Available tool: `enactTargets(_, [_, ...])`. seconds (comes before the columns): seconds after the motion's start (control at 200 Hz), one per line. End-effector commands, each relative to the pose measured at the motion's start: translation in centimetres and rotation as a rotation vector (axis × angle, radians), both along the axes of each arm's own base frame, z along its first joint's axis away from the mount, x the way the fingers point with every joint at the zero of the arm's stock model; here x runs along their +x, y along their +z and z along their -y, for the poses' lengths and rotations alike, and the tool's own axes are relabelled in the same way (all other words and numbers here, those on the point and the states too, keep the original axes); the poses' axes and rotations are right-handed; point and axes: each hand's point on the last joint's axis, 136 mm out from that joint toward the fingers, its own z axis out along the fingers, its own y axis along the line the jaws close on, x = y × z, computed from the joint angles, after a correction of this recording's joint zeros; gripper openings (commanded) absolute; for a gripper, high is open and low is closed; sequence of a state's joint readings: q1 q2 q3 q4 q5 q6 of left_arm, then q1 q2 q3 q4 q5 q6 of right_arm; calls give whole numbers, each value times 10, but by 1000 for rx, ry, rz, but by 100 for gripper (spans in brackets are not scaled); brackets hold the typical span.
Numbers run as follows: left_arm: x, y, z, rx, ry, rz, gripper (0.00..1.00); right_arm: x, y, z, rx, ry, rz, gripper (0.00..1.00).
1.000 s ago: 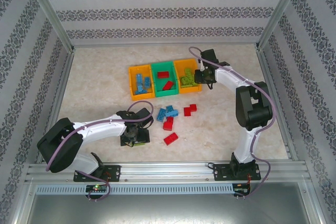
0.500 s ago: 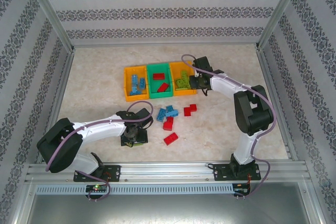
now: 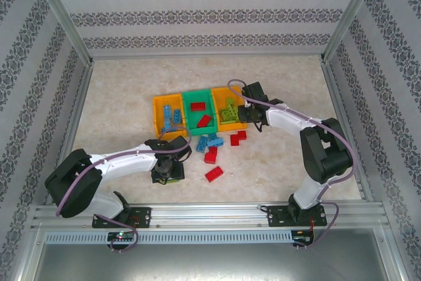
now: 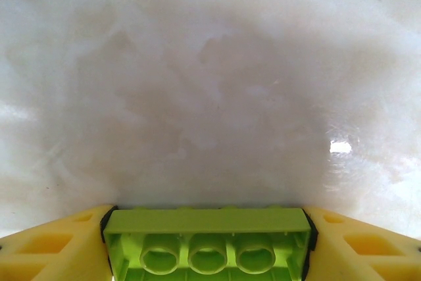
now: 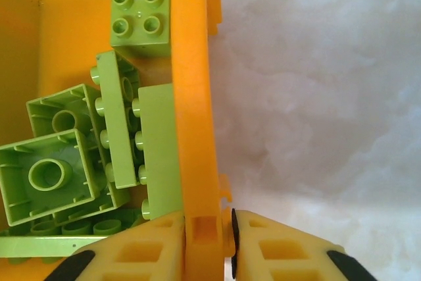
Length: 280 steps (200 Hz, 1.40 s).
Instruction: Sort the legos into containers by color
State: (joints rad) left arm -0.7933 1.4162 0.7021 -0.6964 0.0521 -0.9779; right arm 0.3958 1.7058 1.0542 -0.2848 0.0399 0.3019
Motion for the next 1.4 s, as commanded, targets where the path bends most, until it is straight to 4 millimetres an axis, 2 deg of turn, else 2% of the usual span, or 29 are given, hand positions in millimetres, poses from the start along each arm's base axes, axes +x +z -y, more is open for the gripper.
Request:
enactTargets(0.0, [10,4,23,-86,-15,53,61,-23,-13,2,-28,1,-72,28])
enactTargets(0.15, [15,12,25,-93,-22,71,60,-22,-6,-3,3,-18,-67,40])
enactTargets(0.275, [22,24,34,-127,-32,98,58,-23,1,-3,20,-49,-58,53])
enactTargets(0.545, [59,72,70,-204,-107,220,58,-35,25,11,36,-100,21,70])
enactTargets(0.644, [81,91,90,-235,-145,280,58,-44,29,15,38,-98,26,73])
enactTargets(0.744, [112,114,118,-286,-193,342,58,-57,25,20,36,-98,8,79])
enactTargets(0.844, [152,138,143,-314,-242,410,57,-73,18,21,62,-100,-13,79])
enactTargets(0.969, [205,151,164,-361,-257,438,57,-93,8,20,80,-104,-29,80])
enactTargets(1.104, [253,155,179,-399,-259,451,57,-111,-2,17,76,-113,-39,79])
enactTargets(1.179, [272,147,183,-396,-260,435,57,-118,-6,17,76,-123,-43,80])
enactTargets(1.394, [300,119,191,-396,-263,389,59,-123,-12,21,70,-159,-33,80])
